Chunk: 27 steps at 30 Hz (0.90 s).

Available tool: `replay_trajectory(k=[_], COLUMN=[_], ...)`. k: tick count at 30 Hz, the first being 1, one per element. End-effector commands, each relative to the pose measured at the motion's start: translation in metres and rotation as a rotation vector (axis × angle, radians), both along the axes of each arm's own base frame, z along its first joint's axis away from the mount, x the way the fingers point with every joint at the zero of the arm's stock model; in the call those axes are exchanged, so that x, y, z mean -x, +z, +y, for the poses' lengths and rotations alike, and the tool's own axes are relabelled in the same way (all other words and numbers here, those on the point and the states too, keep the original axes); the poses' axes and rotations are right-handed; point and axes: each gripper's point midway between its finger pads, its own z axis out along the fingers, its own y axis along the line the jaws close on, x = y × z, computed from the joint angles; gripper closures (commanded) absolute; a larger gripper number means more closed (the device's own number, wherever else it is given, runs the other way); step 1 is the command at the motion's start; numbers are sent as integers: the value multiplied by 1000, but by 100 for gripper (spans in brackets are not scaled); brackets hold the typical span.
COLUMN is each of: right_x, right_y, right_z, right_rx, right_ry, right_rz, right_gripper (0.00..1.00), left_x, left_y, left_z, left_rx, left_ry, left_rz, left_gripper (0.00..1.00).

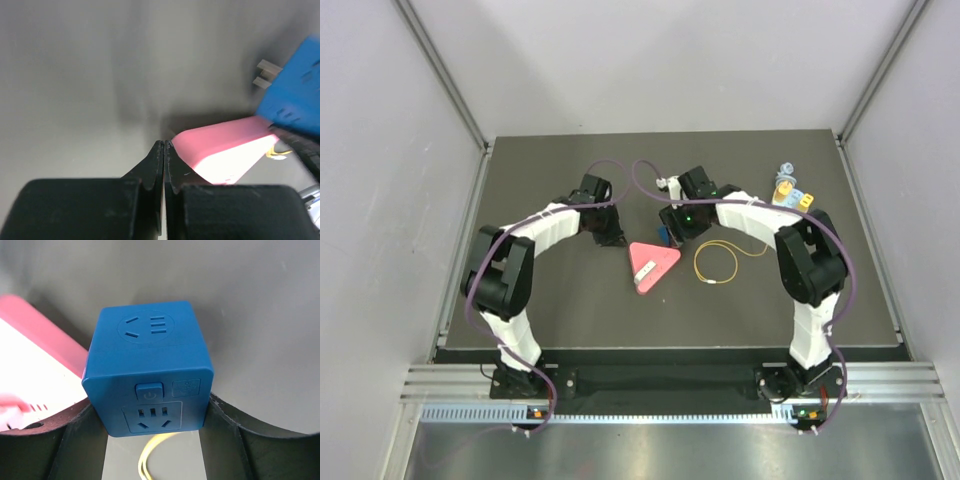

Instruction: Insert the plug

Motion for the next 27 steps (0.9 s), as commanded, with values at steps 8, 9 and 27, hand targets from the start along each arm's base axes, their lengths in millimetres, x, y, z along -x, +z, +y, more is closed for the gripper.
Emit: replay_trajectory(k=[8, 9, 27], right_x=[12, 16, 65], right_y=[57, 62, 93], right_z=[-48, -48, -27], right_rx=[163, 160, 3], right_ry=[-47, -23, 97], right_rz=[-54, -55, 125], right_gripper=[100, 100, 100], left_x=[-32, -36, 8], left_y=[90, 102, 91], left_z=[20, 25, 42], left_rx=[10, 65, 215], left_ry=[-57, -38, -78], left_rz=[-197, -222, -181], left_gripper=[93, 91, 21])
